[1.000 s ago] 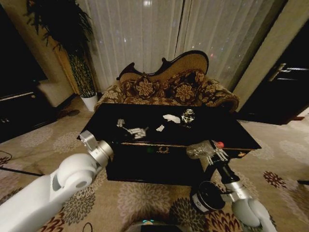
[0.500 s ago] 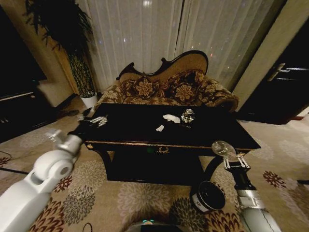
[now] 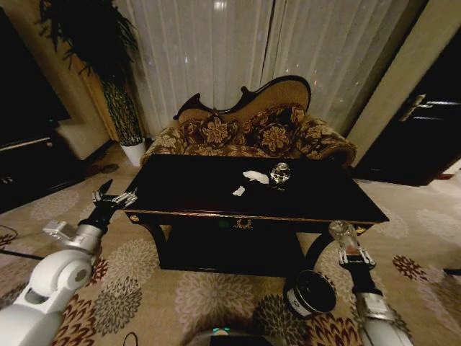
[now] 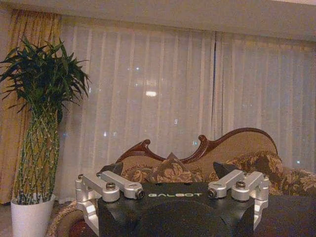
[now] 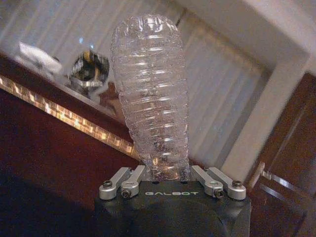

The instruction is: Move to the front of the table and place the trash on the table into the trash bin.

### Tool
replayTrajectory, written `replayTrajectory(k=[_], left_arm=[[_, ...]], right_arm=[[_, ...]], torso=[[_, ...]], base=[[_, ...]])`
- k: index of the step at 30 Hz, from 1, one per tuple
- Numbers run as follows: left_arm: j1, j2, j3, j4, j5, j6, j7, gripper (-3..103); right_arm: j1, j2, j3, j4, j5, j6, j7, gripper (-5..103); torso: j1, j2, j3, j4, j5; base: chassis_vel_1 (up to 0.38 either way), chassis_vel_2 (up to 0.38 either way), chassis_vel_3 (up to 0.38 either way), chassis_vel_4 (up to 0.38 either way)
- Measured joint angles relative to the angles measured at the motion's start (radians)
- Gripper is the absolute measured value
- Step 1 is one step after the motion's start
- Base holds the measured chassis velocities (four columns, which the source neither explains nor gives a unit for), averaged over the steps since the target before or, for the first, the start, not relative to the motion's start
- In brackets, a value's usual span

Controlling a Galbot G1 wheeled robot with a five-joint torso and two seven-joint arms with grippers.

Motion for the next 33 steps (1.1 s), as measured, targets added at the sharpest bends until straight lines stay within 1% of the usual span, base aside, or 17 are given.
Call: replayTrajectory(k=[2,5,6,9,10,12,13,14,16,18,19,22,24,25,30,33], left_arm=[[-0.001,0.0,0.001,0.0,0.0,0.0,0.0,100],[-0.003,0.001,0.004,0.0,0.0,0.0,0.0,100],[-0.003,0.001,0.004,0.0,0.0,0.0,0.0,100],[-0.004,0.002,0.005,-0.001,-0.001,0.001,-0.001,100],[-0.004,0.002,0.005,-0.001,-0.001,0.001,-0.001,100],[-0.005,0.002,0.006,-0.001,-0.001,0.002,-0.001,100],[-0.005,0.003,0.007,-0.002,-0.002,0.002,-0.001,100],[-0.005,0.003,0.007,-0.002,-0.002,0.002,-0.001,100],[-0.006,0.003,0.007,-0.002,-0.002,0.002,-0.002,100],[-0.006,0.003,0.008,-0.002,-0.002,0.002,-0.002,100],[-0.006,0.003,0.008,-0.002,-0.002,0.002,-0.002,100],[-0.006,0.003,0.008,-0.002,-0.003,0.003,-0.003,100],[-0.007,0.003,0.008,-0.002,-0.003,0.003,-0.003,100],[-0.007,0.003,0.008,-0.002,-0.003,0.003,-0.003,100],[-0.007,0.004,0.009,-0.003,-0.003,0.003,-0.003,100],[-0.007,0.004,0.009,-0.003,-0.003,0.003,-0.003,100]], right_arm=[[0.012,0.001,-0.008,-0.024,0.014,-0.003,-0.002,25],[0.076,0.001,-0.042,-0.143,0.055,-0.006,-0.012,25],[0.076,0.001,-0.042,-0.143,0.055,-0.006,-0.012,25],[0.16,0.004,-0.079,-0.305,0.088,-0.006,-0.024,25],[0.16,0.004,-0.079,-0.305,0.088,-0.006,-0.024,25],[0.211,0.01,-0.098,-0.405,0.097,0.004,-0.032,25],[0.234,0.014,-0.106,-0.451,0.097,0.013,-0.034,25],[0.234,0.014,-0.106,-0.451,0.097,0.013,-0.034,25],[0.277,0.025,-0.117,-0.562,0.087,0.045,-0.036,25],[0.304,0.031,-0.125,-0.655,0.076,0.072,-0.038,25],[0.304,0.031,-0.125,-0.655,0.076,0.072,-0.038,25],[0.343,0.035,-0.14,-0.783,0.073,0.095,-0.042,25],[0.364,0.036,-0.149,-0.84,0.083,0.095,-0.042,25],[0.364,0.036,-0.149,-0.84,0.083,0.095,-0.042,25],[0.443,0.036,-0.168,-0.986,0.086,0.1,-0.052,25],[0.477,0.039,-0.174,-1.025,0.08,0.105,-0.057,25]], torso=[[0.0,0.0,0.0,-0.0001,0.0],[0.0,0.0,0.0,-0.0001,0.0001],[0.0,0.0,0.0,-0.0001,0.0001],[0.0,0.0,0.0,0.0001,0.0001],[0.0,0.0,0.0,0.0001,0.0001],[0.0,0.0,0.0,-0.0001,0.0001],[0.0,0.0,0.0,0.0001,0.0],[0.0,0.0,0.0,0.0001,0.0],[0.0,0.0,0.0,0.0002,-0.0001],[0.0,0.0,0.0,-0.0001,0.0],[0.0,0.0,0.0,-0.0001,0.0],[0.0,0.0,0.0,0.0,0.0002],[0.0,0.0,0.0,-0.0001,0.0],[0.0,0.0,0.0,-0.0001,0.0],[0.0,0.0,0.0,0.0,-0.0002],[0.0,0.0,0.0,0.0,0.0]], base=[[0.0,0.0,0.0,0.0],[0.0,0.0,0.0,0.0],[0.0,0.0,0.0,0.0],[0.0,0.0,0.0,0.0],[0.0,0.0,0.0,0.0],[0.0,0.0,0.0,0.0],[0.0,0.0,0.0,0.0],[0.0,0.0,0.0,0.0],[0.0,0.0,0.0,0.0],[0.0,0.0,0.0,0.0],[0.0,0.0,0.0,0.0],[0.0,0.0,0.0,0.0],[0.0,0.0,0.0,0.0],[0.0,0.0,0.0,0.0],[0.0,0.0,0.0,0.0],[0.0,0.0,0.0,0.0]])
